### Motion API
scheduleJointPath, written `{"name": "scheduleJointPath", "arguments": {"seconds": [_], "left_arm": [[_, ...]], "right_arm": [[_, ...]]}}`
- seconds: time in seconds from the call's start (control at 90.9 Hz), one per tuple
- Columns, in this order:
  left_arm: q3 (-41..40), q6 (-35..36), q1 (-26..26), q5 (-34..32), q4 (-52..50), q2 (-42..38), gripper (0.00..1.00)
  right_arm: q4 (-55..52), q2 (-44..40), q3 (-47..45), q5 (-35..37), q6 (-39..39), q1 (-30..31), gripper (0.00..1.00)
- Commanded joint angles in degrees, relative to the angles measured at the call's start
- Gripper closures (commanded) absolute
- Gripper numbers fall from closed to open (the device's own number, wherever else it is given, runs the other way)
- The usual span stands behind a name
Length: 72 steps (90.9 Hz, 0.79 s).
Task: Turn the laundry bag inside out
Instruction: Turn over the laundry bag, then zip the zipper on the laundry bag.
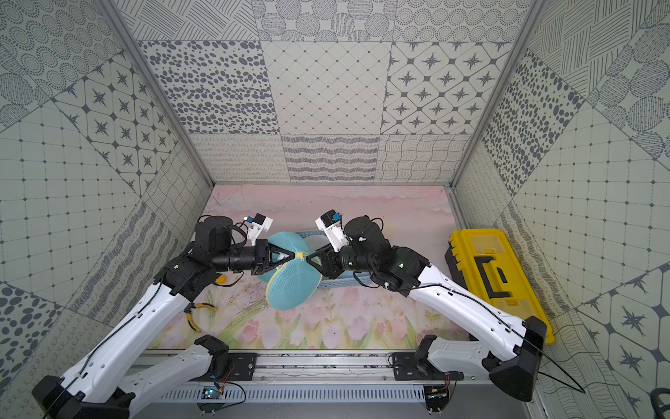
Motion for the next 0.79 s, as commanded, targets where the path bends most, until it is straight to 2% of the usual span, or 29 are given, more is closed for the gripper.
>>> {"name": "scheduleJointPath", "arguments": {"seconds": [0.0,0.11,0.781], "left_arm": [[1.3,-1.3,0.3,1.0,0.8,0.5,1.00],[1.3,-1.5,0.2,1.1,0.8,0.4,1.00],[1.2,-2.8,0.2,2.0,2.0,0.2,1.00]], "right_arm": [[-0.9,1.5,2.9,6.9,-4.1,2.1,0.57],[-0.9,2.6,4.2,8.5,-5.0,3.2,0.58],[-0.5,7.1,7.5,6.0,-5.7,4.6,0.61]]}}
